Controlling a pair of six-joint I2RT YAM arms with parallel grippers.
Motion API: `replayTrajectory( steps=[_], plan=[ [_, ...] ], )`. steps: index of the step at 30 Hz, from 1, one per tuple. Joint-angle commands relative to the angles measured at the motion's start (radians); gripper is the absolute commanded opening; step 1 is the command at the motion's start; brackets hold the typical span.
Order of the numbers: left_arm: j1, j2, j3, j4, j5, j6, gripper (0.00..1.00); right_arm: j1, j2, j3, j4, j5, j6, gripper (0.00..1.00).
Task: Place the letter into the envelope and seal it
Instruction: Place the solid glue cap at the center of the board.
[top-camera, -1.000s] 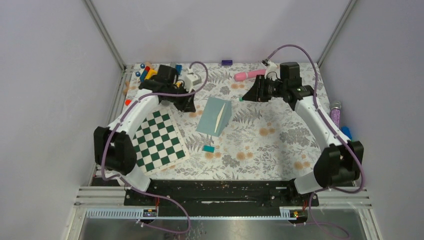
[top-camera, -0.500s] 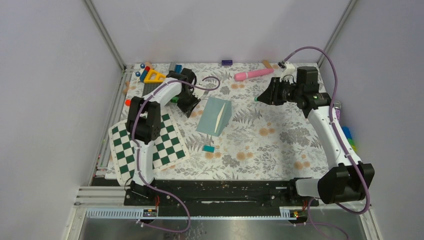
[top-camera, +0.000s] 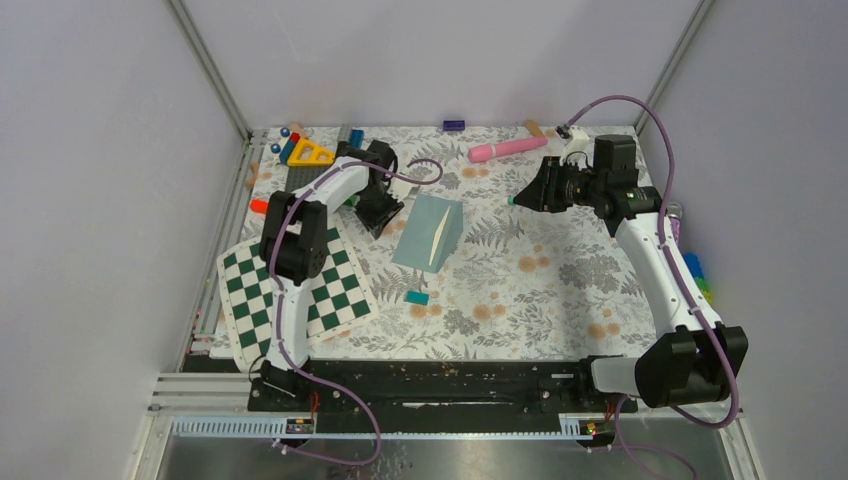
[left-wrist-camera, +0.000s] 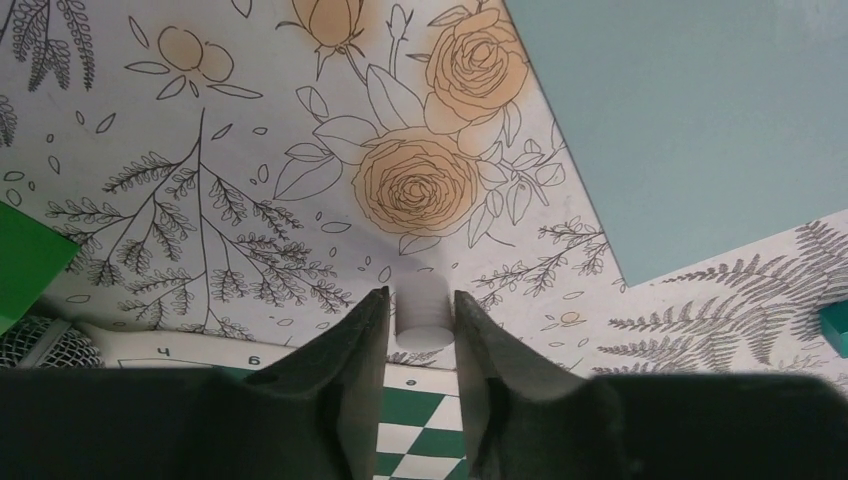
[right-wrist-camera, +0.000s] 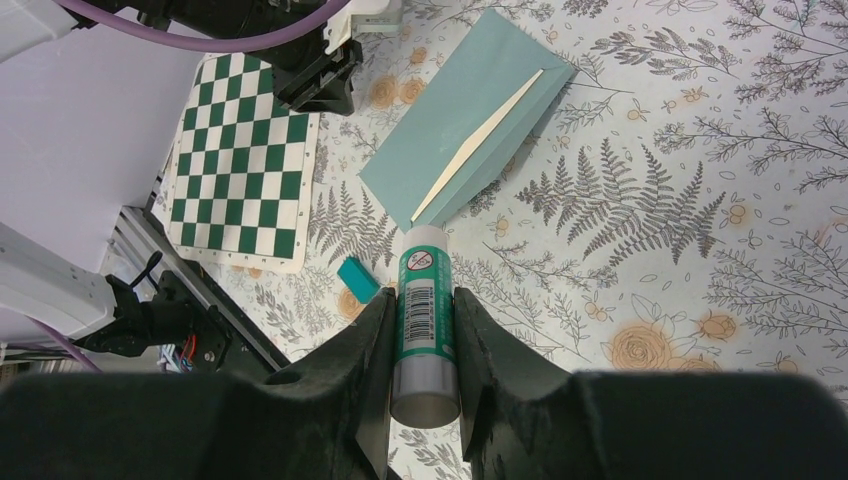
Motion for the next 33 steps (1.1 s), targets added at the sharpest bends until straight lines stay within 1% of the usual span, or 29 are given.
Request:
replayTrajectory(
  steps=[1,3,5,7,8,9,10,11,12,14,16,19,22,25,28,31,33],
  plan=[
    [-0.005,-0.001,0.006,0.013,-0.024,-0.006,0.37,-0.009,-0.003,-0.003,0.026,-0.031,0.003,0.0],
    [-0.004,-0.004,0.004,0.016,-0.023,-0.005,0.44,-0.01,-0.003,-0.003,0.026,-0.034,0.005,0.0],
    [-0.005,-0.006,0.001,0.015,-0.023,-0.006,0.55,-0.01,-0.004,-0.003,0.026,-0.034,0.006,0.0],
    [-0.005,-0.012,-0.001,0.017,-0.028,-0.007,0.6,-0.012,-0.006,-0.004,0.026,-0.035,0.006,0.0],
    [-0.005,-0.021,-0.002,0.02,-0.032,-0.007,0.65,-0.013,-0.007,-0.004,0.026,-0.036,0.006,0.0],
    [-0.005,-0.036,-0.005,0.029,-0.037,-0.01,0.7,-0.014,-0.009,-0.005,0.028,-0.04,0.007,0.0],
    [-0.002,-0.063,-0.013,0.039,-0.037,-0.014,0.79,-0.015,-0.011,-0.005,0.029,-0.044,0.008,0.0],
    [0.001,-0.092,-0.011,0.045,-0.035,-0.018,0.91,-0.016,-0.012,-0.005,0.029,-0.046,0.007,0.0],
    [0.006,-0.129,-0.006,0.047,-0.022,-0.023,0.98,-0.016,-0.014,-0.006,0.03,-0.051,0.008,0.0],
    [0.022,-0.23,0.006,0.048,0.052,-0.028,0.99,-0.018,-0.015,-0.012,0.042,-0.072,0.012,0.0],
    [0.037,-0.358,-0.022,0.071,0.193,-0.005,0.99,-0.018,-0.009,-0.021,0.073,-0.13,0.027,0.0],
    [0.028,-0.568,-0.141,0.148,0.45,0.07,0.99,-0.018,0.021,-0.045,0.172,-0.311,0.116,0.0],
    [-0.015,-0.713,-0.242,0.188,0.62,0.11,0.99,-0.017,0.052,-0.101,0.381,-0.478,0.29,0.0],
    [-0.088,-0.774,-0.301,0.223,0.694,0.096,0.99,-0.009,0.064,-0.178,0.672,-0.555,0.481,0.0],
    [-0.141,-0.804,-0.369,0.316,0.737,0.041,0.99,0.023,0.096,-0.226,0.928,-0.627,0.677,0.0],
    [-0.172,-0.818,-0.397,0.392,0.743,-0.002,0.99,0.065,0.151,-0.261,1.244,-0.677,0.92,0.0],
    [-0.183,-0.813,-0.393,0.413,0.74,-0.016,0.99,0.098,0.209,-0.277,1.476,-0.701,1.094,0.0]
  ],
)
